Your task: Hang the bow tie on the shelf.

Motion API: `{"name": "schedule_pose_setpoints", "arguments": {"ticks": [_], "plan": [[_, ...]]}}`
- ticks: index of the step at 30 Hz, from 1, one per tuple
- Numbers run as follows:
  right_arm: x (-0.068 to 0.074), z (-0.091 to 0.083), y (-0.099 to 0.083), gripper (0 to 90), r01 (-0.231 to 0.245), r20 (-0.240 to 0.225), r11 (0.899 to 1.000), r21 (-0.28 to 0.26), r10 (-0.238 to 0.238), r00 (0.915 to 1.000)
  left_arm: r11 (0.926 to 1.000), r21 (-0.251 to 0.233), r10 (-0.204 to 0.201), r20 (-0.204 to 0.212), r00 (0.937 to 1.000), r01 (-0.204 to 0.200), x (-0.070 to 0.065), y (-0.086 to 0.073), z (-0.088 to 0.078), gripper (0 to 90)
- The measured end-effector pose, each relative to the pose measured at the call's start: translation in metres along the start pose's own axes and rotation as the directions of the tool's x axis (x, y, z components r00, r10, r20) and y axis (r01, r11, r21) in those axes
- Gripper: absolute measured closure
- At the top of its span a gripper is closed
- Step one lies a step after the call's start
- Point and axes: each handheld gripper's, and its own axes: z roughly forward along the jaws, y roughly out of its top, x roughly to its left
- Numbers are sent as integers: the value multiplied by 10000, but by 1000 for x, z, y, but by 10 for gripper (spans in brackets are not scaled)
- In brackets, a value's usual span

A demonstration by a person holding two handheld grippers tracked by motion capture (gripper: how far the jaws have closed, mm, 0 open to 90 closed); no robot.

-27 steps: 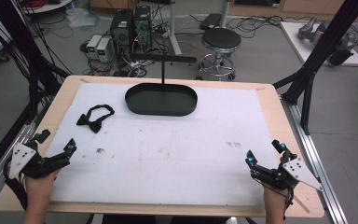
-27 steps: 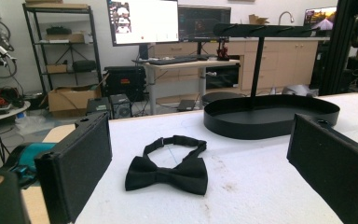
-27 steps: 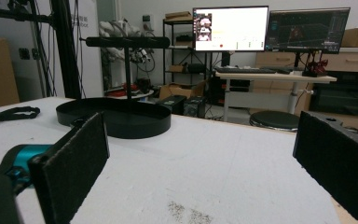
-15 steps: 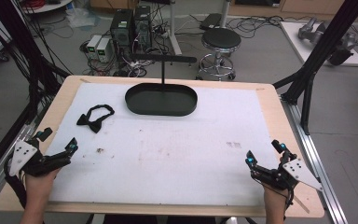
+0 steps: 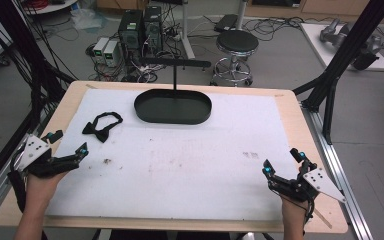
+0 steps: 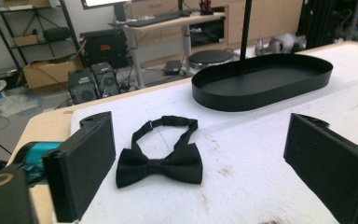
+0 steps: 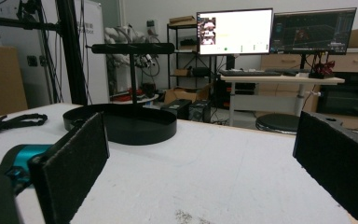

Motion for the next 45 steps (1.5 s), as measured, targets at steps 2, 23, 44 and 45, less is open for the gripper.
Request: {"name": "schedule_pose_setpoints", "arguments": {"ticks": [2,23,44,45], "plan": [[1,0,1,26,-20,-29,10000,-33,19,10000,9996,205,170,72,9998,-172,1,5,8,101],[3,4,-1,26,51,-229,9999,119,-48,9997,9596,2798,56,830,9965,-287,16,8,82,232],[5,7,-4,26,-110,-393,9997,215,118,9992,8872,4611,-737,1021,9920,185,21,-4,140,415],[5,7,-4,26,-125,-380,9997,227,133,9992,8776,4786,-852,971,9916,285,22,-8,143,423]]}}
